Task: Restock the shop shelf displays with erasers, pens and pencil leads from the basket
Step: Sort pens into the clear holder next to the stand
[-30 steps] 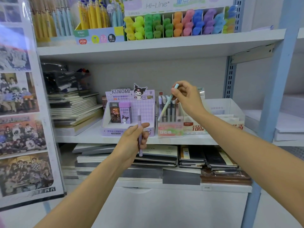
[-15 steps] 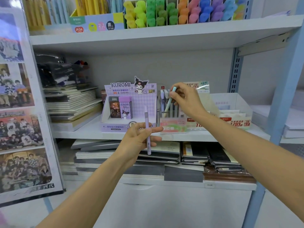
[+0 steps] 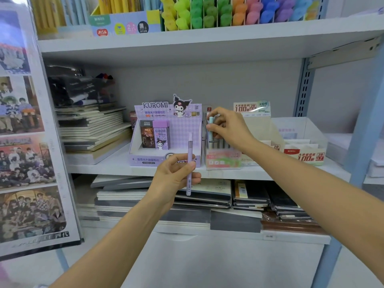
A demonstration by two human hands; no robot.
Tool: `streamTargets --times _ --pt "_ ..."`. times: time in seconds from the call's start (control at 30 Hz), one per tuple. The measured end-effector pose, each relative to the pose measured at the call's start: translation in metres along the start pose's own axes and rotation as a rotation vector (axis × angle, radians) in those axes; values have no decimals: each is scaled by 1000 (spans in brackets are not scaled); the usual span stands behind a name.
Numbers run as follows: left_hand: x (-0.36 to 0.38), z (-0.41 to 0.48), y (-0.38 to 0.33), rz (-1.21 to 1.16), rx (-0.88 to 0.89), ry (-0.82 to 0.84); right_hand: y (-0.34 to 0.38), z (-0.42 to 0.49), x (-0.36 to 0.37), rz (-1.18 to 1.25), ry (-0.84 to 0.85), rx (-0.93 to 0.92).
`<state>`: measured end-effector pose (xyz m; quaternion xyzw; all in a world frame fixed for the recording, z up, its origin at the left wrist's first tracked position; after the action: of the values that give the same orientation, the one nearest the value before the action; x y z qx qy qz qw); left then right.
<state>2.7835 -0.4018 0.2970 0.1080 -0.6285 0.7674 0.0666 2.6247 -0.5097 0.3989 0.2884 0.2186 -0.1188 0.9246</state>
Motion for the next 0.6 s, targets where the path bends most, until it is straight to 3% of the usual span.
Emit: streamTargets --times 0.23,0.43,0.6 --pt "0 -1 -2 -8 -11 -15 2 0 -3 4 -21 86" --pt "10 -6 -11 -9 -1 6 22 -14 -28 21 -125 0" --pt "29 -8 -13 64 27 26 46 -36 -18 397 211 38"
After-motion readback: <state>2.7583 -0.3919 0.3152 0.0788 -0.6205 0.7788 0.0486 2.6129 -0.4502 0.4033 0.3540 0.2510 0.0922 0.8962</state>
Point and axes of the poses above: each hand's wrist, its own z-axis towards the middle knuckle, its own x-axis out of the palm, y = z × x, the point moved 4 cm from there along z, towards the middle knuckle, and after that the axes turned 6 degrees about -x, right-handed, at the moved point
